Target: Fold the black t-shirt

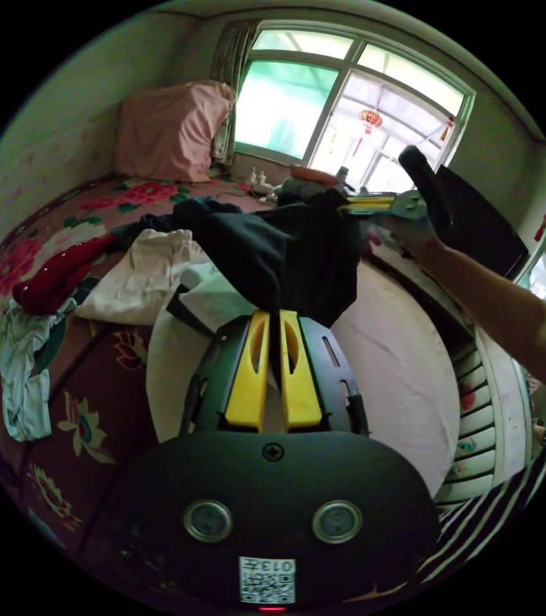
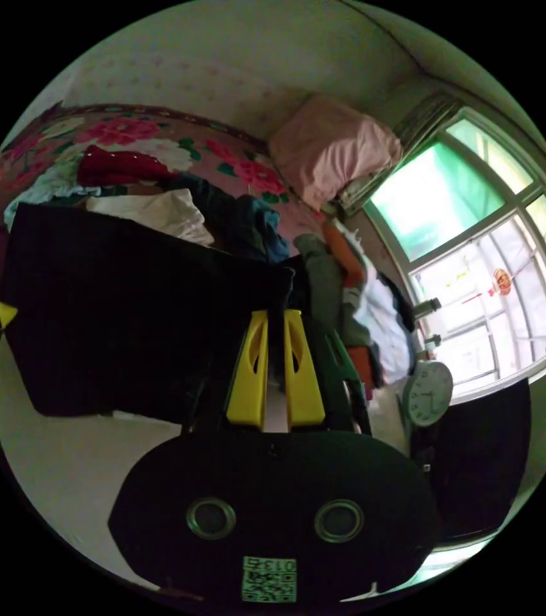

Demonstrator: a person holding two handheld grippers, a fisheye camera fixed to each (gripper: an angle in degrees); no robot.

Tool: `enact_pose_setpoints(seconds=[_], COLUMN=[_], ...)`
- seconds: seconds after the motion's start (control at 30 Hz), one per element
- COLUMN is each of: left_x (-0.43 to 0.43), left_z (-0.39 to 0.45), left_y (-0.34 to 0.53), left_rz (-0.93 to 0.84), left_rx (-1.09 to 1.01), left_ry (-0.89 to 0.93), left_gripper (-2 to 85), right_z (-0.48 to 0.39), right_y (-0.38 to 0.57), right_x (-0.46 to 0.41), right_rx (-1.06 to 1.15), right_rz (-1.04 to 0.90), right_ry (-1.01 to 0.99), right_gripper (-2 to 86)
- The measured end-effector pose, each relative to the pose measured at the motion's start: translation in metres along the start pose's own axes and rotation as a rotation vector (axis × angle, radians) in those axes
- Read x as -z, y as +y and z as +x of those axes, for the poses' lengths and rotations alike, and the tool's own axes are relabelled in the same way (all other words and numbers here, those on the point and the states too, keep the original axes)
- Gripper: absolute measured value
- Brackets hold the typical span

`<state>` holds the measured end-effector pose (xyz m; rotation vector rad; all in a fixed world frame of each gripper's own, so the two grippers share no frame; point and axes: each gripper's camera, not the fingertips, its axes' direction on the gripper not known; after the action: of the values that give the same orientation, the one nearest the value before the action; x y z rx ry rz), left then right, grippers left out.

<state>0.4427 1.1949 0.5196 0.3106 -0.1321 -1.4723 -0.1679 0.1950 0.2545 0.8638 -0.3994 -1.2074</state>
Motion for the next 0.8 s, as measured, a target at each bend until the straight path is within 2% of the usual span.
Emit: enact_pose_setpoints(seconds=[0.17, 0.33, 0.5, 0.57, 0.63, 0.67, 0.7, 0.77, 0.8], left_x=[-0.051, -0.074, -0.067, -0.048, -0.028, -0.019, -0.019, -0.037, -0.055], left_z=[-0.092, -0.172, -0.247, -0.274, -0.292, -0.301, -0.310, -0.321, -0.328], left_y=[-0.016, -0.030, -0.050, -0.050, -0.049, -0.049, -0.053, -0.065, -0.072], left_rz=[-0.125, -0.162, -0.159, -0.088, 0.029, 0.102, 0.118, 0.044, -0.033], left_rx=[-0.061, -0.008, 0.013, 0.054, 0.059, 0.049, 0.010, -0.105, -0.177], left_ry=[-0.118, -0.094, -0.108, -0.152, -0.288, -0.375, -0.375, -0.320, -0.336], left_gripper=[1.5, 1.8, 1.6, 1.4, 0.6, 0.4, 0.3, 0.1, -0.1], right_z=[-0.083, -0.161, -0.177, -0.166, -0.165, -0.170, -0.175, -0.217, -0.231], right_y=[-0.079, -0.118, -0.142, -0.147, -0.142, -0.135, -0.132, -0.127, -0.126], right_x=[-0.096, -0.170, -0.172, -0.141, -0.112, -0.097, -0.093, -0.092, -0.095], right_rx=[-0.044, 0.027, -0.066, -0.190, -0.279, -0.328, -0.336, -0.249, -0.236], right_rz=[-0.136, -0.309, -0.294, -0.168, -0.028, 0.051, 0.075, 0.055, 0.040], right_ry=[-0.043, -0.090, -0.111, -0.084, -0.019, -0.032, -0.075, -0.260, -0.264], right_gripper=[2.7, 3.3, 5.1, 5.2, 5.2, 5.0, 4.7, 3.2, 2.7])
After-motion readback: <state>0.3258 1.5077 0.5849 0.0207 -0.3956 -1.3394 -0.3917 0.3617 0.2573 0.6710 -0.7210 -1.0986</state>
